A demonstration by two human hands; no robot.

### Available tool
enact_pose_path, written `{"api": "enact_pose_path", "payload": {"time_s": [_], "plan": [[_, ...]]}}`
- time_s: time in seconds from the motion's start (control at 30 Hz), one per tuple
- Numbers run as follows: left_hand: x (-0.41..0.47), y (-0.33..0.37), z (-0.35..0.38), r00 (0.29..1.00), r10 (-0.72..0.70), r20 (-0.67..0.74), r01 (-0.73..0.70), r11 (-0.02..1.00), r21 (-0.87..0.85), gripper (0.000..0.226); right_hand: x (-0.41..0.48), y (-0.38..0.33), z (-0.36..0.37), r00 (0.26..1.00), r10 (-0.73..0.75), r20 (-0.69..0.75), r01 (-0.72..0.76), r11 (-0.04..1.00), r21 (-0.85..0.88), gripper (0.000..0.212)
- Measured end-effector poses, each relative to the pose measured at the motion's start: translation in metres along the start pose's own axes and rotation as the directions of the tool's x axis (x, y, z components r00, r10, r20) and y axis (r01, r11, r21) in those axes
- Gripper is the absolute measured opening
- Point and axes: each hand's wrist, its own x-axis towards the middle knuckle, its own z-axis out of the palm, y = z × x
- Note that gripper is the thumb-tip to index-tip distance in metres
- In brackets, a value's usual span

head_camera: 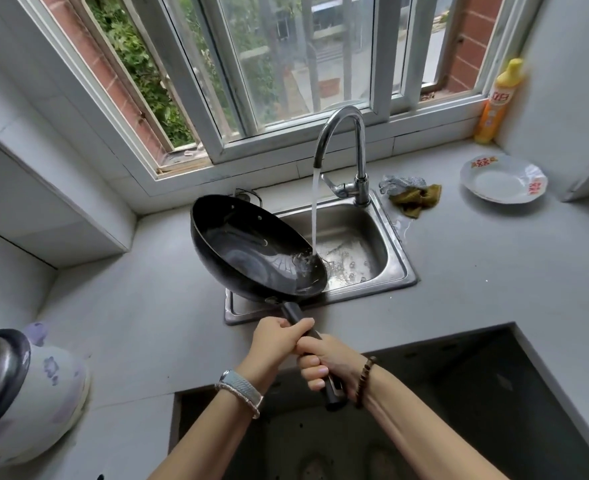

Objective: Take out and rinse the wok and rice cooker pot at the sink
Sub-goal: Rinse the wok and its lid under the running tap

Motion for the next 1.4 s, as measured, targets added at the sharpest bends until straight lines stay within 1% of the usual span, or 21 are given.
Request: {"api": "enact_pose_path", "payload": {"time_s": [0.23, 0.33, 0.4, 0.5, 0.6, 0.67, 0.77, 0.87, 0.9, 1.0, 1.13, 1.17, 1.23, 1.27, 1.33, 1.4], "plan": [[0.008, -0.003, 0.021, 0.998, 0.014, 0.066, -0.013, 1.0, -0.016, 0.065, -0.006, 0.004, -0.015, 0.999, -0.008, -0.05, 0.012, 0.997, 0.072, 0.016], [0.01, 0.002, 0.027, 0.996, 0.008, 0.092, -0.007, 1.0, -0.018, 0.068, -0.01, 0.0, -0.019, 0.997, -0.023, -0.076, 0.027, 0.998, 0.05, 0.015], [0.013, 0.003, 0.031, 0.99, 0.01, 0.139, -0.003, 0.999, -0.047, 0.067, -0.014, -0.003, -0.022, 0.994, -0.039, -0.103, 0.041, 0.999, 0.016, 0.013], [0.018, 0.003, 0.039, 0.967, 0.036, 0.25, 0.004, 0.987, -0.16, 0.047, -0.016, -0.005, -0.028, 0.982, -0.073, -0.174, 0.059, 0.995, -0.083, 0.01], [0.017, 0.004, 0.049, 0.936, 0.035, 0.349, 0.051, 0.971, -0.234, 0.047, -0.019, -0.005, -0.036, 0.961, -0.124, -0.247, 0.075, 0.977, -0.197, 0.009], [0.018, 0.002, 0.058, 0.921, 0.03, 0.389, 0.085, 0.958, -0.274, 0.039, -0.022, -0.005, -0.041, 0.946, -0.154, -0.284, 0.08, 0.963, -0.256, 0.007], [0.019, -0.001, 0.072, 0.898, 0.017, 0.439, 0.132, 0.942, -0.307, 0.038, -0.026, -0.004, -0.051, 0.932, -0.179, -0.315, 0.075, 0.945, -0.317, 0.007], [0.018, 0.0, 0.082, 0.889, 0.017, 0.458, 0.157, 0.928, -0.338, 0.052, -0.028, -0.001, -0.058, 0.922, -0.181, -0.342, 0.069, 0.946, -0.316, 0.007], [0.018, 0.0, 0.084, 0.885, 0.013, 0.464, 0.162, 0.928, -0.336, 0.053, -0.028, 0.0, -0.06, 0.919, -0.18, -0.351, 0.067, 0.948, -0.312, 0.008], [0.02, 0.0, 0.088, 0.874, -0.009, 0.486, 0.173, 0.94, -0.294, 0.039, -0.027, 0.004, -0.064, 0.914, -0.168, -0.369, 0.064, 0.958, -0.278, 0.011], [0.024, -0.002, 0.086, 0.872, -0.024, 0.489, 0.176, 0.947, -0.268, 0.033, -0.017, 0.006, -0.065, 0.909, -0.164, -0.384, 0.069, 0.966, -0.25, 0.017], [0.026, -0.002, 0.084, 0.871, -0.011, 0.491, 0.169, 0.945, -0.28, 0.04, -0.013, 0.006, -0.065, 0.907, -0.167, -0.387, 0.073, 0.967, -0.246, 0.016], [0.029, -0.005, 0.08, 0.869, 0.009, 0.494, 0.157, 0.943, -0.294, 0.062, -0.004, 0.007, -0.063, 0.902, -0.177, -0.394, 0.08, 0.965, -0.25, 0.015], [0.032, -0.007, 0.079, 0.875, 0.013, 0.485, 0.152, 0.941, -0.301, 0.068, 0.001, 0.008, -0.061, 0.898, -0.178, -0.402, 0.079, 0.965, -0.251, 0.015], [0.037, -0.013, 0.076, 0.881, 0.008, 0.473, 0.146, 0.947, -0.287, 0.07, 0.01, 0.01, -0.058, 0.893, -0.176, -0.415, 0.076, 0.966, -0.245, 0.018], [0.041, -0.015, 0.071, 0.884, 0.005, 0.468, 0.141, 0.951, -0.276, 0.058, 0.018, 0.011, -0.054, 0.888, -0.182, -0.422, 0.08, 0.966, -0.248, 0.023]]}}
